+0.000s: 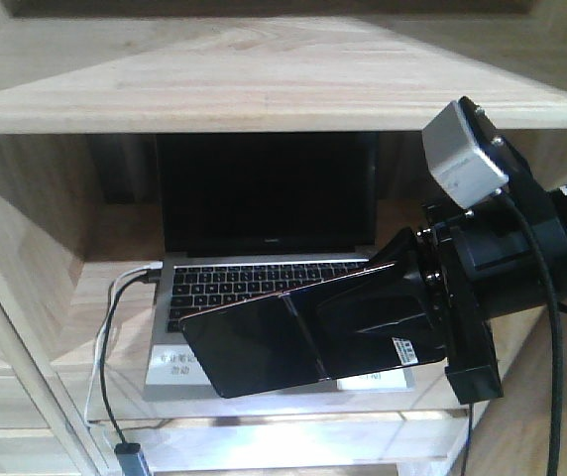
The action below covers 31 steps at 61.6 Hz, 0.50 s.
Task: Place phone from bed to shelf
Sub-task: 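Bring the held black phone up to the shelf beside the laptop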
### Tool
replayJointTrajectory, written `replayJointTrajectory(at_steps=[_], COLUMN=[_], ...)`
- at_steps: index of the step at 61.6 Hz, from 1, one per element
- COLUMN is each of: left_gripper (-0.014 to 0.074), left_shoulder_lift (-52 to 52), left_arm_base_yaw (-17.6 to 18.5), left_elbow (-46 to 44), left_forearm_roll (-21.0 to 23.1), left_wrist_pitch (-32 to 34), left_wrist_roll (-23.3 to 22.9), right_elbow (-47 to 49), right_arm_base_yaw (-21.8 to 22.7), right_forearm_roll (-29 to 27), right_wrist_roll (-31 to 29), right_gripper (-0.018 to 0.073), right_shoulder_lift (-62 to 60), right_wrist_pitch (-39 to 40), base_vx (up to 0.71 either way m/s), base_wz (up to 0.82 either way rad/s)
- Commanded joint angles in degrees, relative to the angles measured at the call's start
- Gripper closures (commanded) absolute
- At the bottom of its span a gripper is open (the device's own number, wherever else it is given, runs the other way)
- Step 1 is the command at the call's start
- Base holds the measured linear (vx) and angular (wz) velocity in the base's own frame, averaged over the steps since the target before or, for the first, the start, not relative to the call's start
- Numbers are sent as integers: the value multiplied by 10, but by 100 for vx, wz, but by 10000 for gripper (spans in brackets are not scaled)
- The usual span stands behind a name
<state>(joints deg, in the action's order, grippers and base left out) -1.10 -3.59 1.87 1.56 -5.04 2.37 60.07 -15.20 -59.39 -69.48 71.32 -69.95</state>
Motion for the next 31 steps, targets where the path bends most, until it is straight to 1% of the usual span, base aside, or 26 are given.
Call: replayJointTrajectory(at_steps=[1,31], left_gripper=[595,595], left_shoulder_lift=[-4,-4], left_arm_base_yaw=[4,4], left_elbow=[-14,-14], left_forearm_roll=[6,6], left_wrist_pitch=[41,41], left_wrist_roll=[-5,-5], right_elbow=[16,16], right_arm_base_yaw=[-1,-1], right_forearm_roll=[-51,-51], right_wrist_roll=[1,1], right_gripper=[561,561], right_shoulder_lift=[-16,-16], right_wrist_pitch=[-37,-38], base_vx=[10,3], base_wz=[7,2])
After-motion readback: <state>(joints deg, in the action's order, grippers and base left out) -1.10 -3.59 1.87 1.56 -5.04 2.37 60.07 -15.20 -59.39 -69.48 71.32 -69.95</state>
